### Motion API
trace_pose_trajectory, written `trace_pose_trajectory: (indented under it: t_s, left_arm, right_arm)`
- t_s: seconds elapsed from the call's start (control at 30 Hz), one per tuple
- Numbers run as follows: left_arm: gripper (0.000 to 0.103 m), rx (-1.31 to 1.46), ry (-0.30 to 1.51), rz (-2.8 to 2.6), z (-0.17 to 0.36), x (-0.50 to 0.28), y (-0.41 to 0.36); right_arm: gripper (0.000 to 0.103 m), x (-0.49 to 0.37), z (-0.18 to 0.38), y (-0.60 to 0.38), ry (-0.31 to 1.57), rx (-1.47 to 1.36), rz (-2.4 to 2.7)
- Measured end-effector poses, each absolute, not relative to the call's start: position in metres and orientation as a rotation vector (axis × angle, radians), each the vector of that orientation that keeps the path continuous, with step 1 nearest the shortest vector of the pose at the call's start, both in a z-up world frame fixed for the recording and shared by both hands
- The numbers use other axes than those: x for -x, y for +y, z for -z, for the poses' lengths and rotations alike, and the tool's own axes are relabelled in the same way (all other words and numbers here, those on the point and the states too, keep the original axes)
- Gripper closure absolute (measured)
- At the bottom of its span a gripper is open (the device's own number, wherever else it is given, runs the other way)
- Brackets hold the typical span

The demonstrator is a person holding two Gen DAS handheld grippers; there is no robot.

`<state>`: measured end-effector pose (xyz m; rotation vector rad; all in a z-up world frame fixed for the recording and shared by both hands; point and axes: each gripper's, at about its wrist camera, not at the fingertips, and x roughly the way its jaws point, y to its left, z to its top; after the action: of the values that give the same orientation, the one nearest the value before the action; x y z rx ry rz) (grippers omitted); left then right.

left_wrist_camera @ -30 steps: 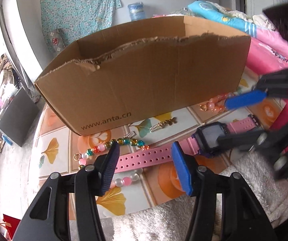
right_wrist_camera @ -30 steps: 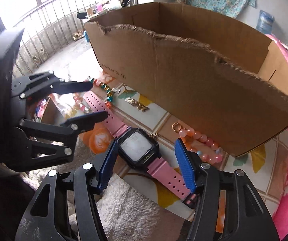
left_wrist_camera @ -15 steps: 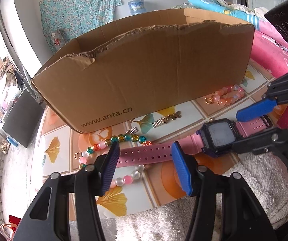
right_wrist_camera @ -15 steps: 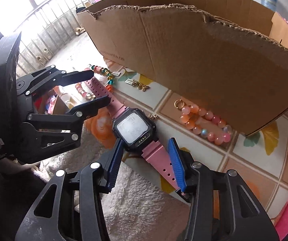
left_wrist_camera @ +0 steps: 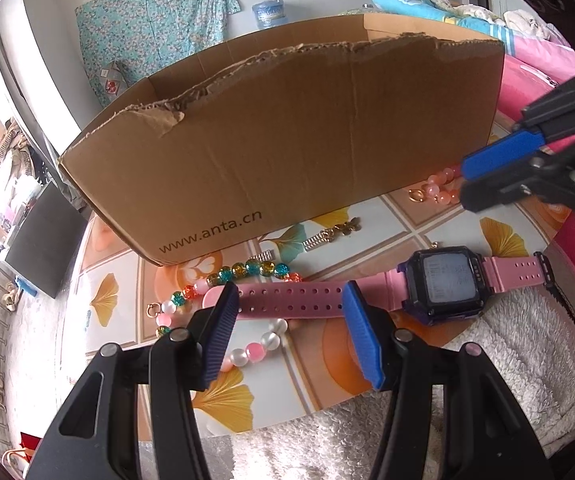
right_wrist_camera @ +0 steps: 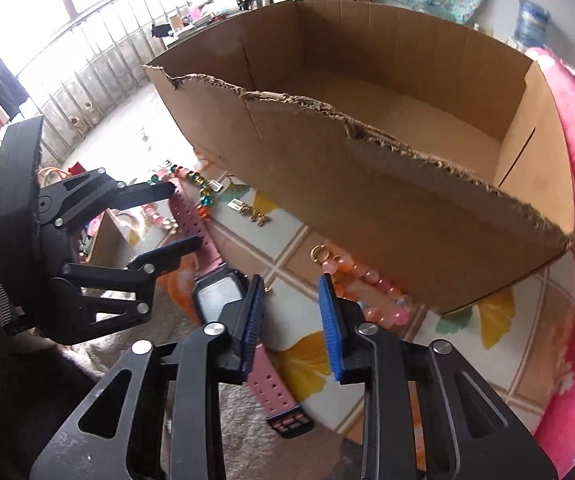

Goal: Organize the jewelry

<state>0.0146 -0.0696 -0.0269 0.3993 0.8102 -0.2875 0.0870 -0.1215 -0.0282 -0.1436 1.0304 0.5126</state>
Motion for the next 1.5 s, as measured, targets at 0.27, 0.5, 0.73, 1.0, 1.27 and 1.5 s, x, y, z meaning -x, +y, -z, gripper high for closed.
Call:
trace_pose_trajectory:
  t_s: [0.27, 0.5, 0.73, 1.0, 1.27, 1.5]
  left_arm:
    - [0.051, -0.408, 0.810, 0.292, 0.027, -0.015, -0.070]
    - [0.051, -0.401, 0.811, 0.294, 0.027, -0.016, -0.070]
    - [0.051, -0.397, 0.810, 0.295, 0.028, -0.016, -0.069]
    - [0.051, -0.395, 0.806, 0.296, 0.028, -0.016, -0.067]
    - [0.051, -0.390, 0.808, 0.294, 0.029, -0.016, -0.067]
    - [0.050, -0.386, 0.813, 0.297, 0.027, -0.016, -0.067]
  right_arm:
    - [0.091, -0.104, 0.044, -0.108, 1.076, 0.253, -0.626]
    - [0.094, -0.114, 0.053, -0.092, 1.094, 0.357, -0.699]
    - [0.094, -0.113, 0.048, -0.083, 1.063, 0.453, -0.656]
    - [0.095, -0.107, 0.051, -0.083, 1.015, 0.493, -0.506]
    - [0.089, -0.082, 0.032, -0.090, 0.950, 0.404, -0.457]
    - [0.048, -0.053, 0.031, -0.092, 0.997, 0.262, -0.565]
